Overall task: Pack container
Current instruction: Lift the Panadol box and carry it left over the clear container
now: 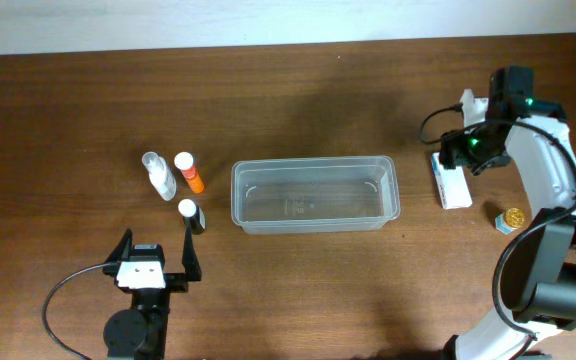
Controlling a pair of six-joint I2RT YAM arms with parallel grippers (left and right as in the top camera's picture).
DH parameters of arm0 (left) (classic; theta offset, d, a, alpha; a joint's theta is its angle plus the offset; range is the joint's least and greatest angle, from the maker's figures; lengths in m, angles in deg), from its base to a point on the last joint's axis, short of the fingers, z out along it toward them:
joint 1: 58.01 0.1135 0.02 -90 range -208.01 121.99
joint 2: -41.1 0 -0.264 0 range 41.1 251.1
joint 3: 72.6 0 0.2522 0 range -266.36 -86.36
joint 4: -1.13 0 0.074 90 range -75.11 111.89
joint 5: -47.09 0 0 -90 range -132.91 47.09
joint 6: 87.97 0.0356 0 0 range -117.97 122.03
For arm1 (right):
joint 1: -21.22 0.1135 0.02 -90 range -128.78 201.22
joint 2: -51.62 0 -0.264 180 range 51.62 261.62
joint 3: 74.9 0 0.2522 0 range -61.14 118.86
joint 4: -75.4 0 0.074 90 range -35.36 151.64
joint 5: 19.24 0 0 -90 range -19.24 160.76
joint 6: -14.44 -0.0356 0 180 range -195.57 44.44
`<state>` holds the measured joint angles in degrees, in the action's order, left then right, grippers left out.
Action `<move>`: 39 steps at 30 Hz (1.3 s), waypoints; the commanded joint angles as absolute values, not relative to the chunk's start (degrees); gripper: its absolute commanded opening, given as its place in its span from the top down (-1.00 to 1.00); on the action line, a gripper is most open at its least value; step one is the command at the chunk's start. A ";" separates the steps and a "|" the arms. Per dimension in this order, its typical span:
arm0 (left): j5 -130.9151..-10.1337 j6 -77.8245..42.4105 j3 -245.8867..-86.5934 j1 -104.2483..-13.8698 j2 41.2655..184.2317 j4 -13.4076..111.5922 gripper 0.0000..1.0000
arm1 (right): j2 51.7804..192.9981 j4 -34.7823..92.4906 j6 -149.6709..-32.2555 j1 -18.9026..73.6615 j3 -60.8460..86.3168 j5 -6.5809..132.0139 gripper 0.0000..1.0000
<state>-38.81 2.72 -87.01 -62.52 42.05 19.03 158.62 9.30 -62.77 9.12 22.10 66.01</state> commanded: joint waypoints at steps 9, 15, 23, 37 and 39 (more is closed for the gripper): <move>-38.13 3.81 -86.90 -62.28 41.46 19.22 -0.99 | 159.08 18.20 -57.94 9.56 12.70 68.98 -0.72; -38.13 3.81 -86.90 -62.28 41.46 19.22 -0.99 | 159.69 22.50 -57.17 9.53 8.90 70.01 -0.76; -38.13 3.81 -86.90 -62.28 41.46 19.22 -0.99 | 161.61 23.49 -56.25 9.51 8.77 70.01 -0.79; -38.13 3.81 -86.90 -62.28 41.46 19.22 -0.99 | 165.39 24.52 -56.30 9.53 8.77 69.96 -0.74; -38.13 3.81 -86.90 -62.28 41.46 19.22 -0.99 | 165.39 24.54 -56.34 9.53 8.79 69.96 -0.45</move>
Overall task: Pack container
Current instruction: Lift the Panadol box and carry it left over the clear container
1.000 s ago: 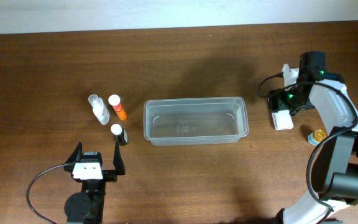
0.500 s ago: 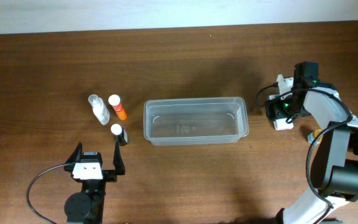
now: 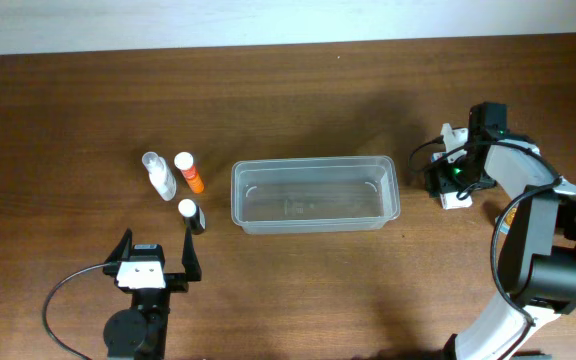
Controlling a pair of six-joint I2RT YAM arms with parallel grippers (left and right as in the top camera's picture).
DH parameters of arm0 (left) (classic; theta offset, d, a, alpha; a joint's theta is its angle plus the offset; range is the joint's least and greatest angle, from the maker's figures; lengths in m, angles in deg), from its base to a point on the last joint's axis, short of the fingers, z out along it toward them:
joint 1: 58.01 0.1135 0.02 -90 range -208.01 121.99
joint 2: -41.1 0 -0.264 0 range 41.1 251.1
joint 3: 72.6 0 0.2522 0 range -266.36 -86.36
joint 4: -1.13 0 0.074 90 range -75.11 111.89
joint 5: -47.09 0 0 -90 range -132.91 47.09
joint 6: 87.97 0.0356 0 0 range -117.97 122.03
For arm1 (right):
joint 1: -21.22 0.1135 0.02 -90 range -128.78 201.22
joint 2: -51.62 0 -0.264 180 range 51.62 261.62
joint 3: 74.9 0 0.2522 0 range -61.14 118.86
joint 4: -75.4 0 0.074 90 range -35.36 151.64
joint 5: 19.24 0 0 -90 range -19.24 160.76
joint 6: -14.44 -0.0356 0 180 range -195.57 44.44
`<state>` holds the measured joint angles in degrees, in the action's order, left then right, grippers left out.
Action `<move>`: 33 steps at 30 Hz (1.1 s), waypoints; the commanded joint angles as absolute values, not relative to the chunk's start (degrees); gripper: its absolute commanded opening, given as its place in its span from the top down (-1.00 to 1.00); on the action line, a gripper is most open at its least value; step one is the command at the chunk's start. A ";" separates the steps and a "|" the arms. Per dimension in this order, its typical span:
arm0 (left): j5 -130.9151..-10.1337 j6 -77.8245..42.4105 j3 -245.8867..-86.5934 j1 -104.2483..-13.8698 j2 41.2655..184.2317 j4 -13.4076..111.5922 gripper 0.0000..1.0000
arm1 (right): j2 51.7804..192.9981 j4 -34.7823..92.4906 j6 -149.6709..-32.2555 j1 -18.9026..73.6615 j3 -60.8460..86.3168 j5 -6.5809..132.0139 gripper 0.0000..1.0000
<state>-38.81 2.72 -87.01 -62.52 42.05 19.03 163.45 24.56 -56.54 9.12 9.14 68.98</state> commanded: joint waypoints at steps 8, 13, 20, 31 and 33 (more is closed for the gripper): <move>-38.13 3.81 -86.90 -62.28 41.46 19.22 -0.99 | 165.35 24.34 -58.09 9.58 8.97 69.96 0.04; -38.13 3.81 -86.90 -62.28 41.46 19.22 -0.99 | 165.33 21.63 -60.54 9.58 11.48 69.90 0.20; -38.13 3.81 -86.90 -62.28 41.46 19.22 -0.99 | 165.33 11.45 -61.52 9.58 20.79 64.61 0.24; -38.13 3.81 -86.90 -62.28 41.46 19.22 -0.99 | 160.69 1.70 -59.25 9.75 30.60 57.20 0.37; -38.13 3.81 -86.90 -62.28 41.46 19.22 -0.99 | 158.68 1.50 -58.37 10.12 30.60 55.32 0.38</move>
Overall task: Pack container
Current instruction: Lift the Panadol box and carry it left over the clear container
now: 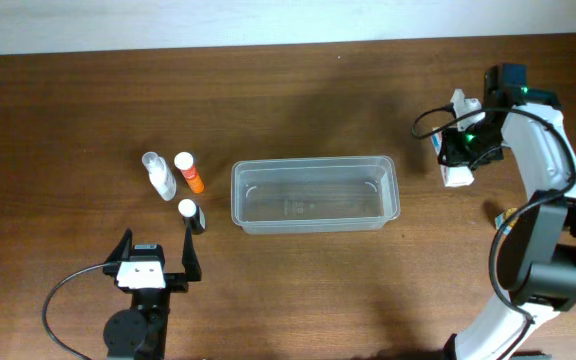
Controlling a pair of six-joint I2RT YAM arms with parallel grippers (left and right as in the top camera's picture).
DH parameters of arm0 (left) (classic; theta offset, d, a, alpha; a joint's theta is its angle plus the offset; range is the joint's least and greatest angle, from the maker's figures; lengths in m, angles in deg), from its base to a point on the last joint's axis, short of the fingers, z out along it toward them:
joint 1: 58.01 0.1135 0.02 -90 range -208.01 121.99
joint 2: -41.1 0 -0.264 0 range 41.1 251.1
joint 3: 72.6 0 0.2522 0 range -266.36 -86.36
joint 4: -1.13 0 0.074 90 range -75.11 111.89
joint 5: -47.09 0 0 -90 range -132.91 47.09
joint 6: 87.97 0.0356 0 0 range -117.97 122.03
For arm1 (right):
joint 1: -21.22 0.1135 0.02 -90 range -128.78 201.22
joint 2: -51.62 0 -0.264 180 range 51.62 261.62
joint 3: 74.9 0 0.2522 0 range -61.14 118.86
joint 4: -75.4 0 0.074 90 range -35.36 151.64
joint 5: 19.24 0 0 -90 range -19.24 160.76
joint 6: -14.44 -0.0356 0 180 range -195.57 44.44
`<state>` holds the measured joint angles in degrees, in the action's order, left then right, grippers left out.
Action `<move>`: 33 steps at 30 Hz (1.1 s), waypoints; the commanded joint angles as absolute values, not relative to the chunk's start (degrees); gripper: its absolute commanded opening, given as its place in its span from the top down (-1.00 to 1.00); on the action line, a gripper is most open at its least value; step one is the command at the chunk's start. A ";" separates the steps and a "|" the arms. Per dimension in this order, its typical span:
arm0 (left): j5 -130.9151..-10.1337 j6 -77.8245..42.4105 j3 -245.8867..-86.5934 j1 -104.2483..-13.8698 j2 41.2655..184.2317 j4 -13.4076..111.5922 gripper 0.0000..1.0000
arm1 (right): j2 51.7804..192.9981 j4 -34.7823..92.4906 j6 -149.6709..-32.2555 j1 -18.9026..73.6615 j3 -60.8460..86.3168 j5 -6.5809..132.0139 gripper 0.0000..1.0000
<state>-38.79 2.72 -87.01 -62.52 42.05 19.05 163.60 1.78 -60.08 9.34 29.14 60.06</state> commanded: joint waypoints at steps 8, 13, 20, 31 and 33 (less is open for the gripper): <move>-38.13 3.81 -86.90 -62.28 41.46 19.22 -0.99 | 150.20 -0.73 -54.31 15.98 30.60 54.66 0.38; -38.13 3.81 -86.90 -62.28 41.46 19.22 -0.99 | 145.46 -2.74 -48.36 23.74 30.60 54.66 0.37; -38.13 3.81 -86.90 -62.28 41.46 19.22 -0.99 | 144.98 -6.08 -39.73 35.17 30.19 54.90 0.36; -38.13 3.81 -86.90 -62.28 41.46 19.22 -0.99 | 146.46 -5.89 -24.69 41.16 27.39 54.88 0.27; -38.13 3.81 -86.90 -62.28 41.46 19.22 -0.99 | 147.51 -5.80 -22.92 41.12 27.37 54.86 0.27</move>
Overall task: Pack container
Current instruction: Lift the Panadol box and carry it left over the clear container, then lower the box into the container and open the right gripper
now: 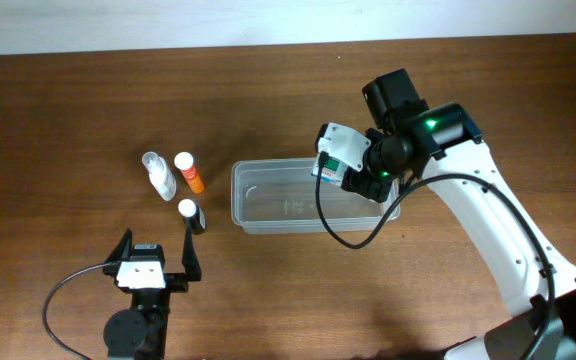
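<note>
A clear plastic container (268, 227) lies in the middle of the table. My right gripper (344, 166) is shut on a white box with blue and green print (330, 155), held above the container's right half. Left of the container stand a clear spray bottle (157, 174), an orange bottle with a white cap (190, 173) and a small black bottle with a white cap (192, 215). My left gripper (156, 252) rests open near the front left, just below the black bottle, with nothing in it.
The right arm (488, 220) stretches from the front right corner across the table's right side. A cable (68, 290) loops beside the left arm's base. The table's far edge meets a light wall.
My right gripper was at the far right of the table, shut on the white box. It is now over the container's right half with the box in it. The left arm has not moved.
The white box lay on the table at the right, with my right gripper above it. Then the gripper was down on the box. Then it held the box lifted a little. Now the box hangs over the container.
</note>
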Controlling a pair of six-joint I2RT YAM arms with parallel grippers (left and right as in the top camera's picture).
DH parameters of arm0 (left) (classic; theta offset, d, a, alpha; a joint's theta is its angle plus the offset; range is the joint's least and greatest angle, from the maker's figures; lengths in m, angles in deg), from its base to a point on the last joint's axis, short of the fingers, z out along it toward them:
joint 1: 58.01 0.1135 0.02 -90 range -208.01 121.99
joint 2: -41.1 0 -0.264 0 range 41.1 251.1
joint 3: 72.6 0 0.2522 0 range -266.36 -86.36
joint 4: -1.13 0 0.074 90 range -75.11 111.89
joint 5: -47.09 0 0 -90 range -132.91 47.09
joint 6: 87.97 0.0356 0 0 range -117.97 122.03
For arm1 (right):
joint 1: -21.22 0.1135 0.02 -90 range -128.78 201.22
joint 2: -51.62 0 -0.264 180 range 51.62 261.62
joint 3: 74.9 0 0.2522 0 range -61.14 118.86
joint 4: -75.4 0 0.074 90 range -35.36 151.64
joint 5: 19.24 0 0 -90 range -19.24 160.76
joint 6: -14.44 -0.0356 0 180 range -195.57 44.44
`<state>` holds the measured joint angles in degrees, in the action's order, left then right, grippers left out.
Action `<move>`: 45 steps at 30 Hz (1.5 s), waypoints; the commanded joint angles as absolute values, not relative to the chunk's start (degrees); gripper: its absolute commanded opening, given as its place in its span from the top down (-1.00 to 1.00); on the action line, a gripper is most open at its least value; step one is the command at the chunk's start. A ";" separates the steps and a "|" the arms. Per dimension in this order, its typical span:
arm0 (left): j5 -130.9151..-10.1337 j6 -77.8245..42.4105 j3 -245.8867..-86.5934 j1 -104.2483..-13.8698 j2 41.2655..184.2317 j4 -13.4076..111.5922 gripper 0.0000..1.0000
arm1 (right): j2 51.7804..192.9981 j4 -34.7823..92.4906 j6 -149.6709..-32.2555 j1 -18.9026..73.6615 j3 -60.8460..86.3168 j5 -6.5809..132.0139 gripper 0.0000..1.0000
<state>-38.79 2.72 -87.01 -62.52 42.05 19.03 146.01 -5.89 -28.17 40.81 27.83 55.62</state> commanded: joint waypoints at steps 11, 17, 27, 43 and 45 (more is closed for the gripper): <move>-38.13 3.81 -86.90 -62.28 41.46 19.22 -0.99 | 155.99 -5.01 -17.28 41.07 27.35 56.48 0.25; -38.13 3.81 -86.90 -62.28 41.46 19.22 -0.99 | 160.19 -4.75 -17.26 41.07 27.35 59.43 0.24; -38.13 3.81 -86.90 -62.28 41.46 19.22 -0.99 | 166.31 -3.05 -17.26 41.07 27.35 60.98 0.24; -38.13 3.81 -86.90 -62.28 41.46 19.22 -0.99 | 167.43 -2.46 -17.52 41.07 27.35 60.91 -0.42; -38.13 3.81 -86.90 -62.28 41.46 19.22 -0.99 | 167.40 -2.50 -18.03 41.07 27.35 60.91 -0.42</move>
<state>-38.79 2.72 -87.01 -62.52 42.05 19.05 166.97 -2.41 -17.72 40.81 27.78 60.80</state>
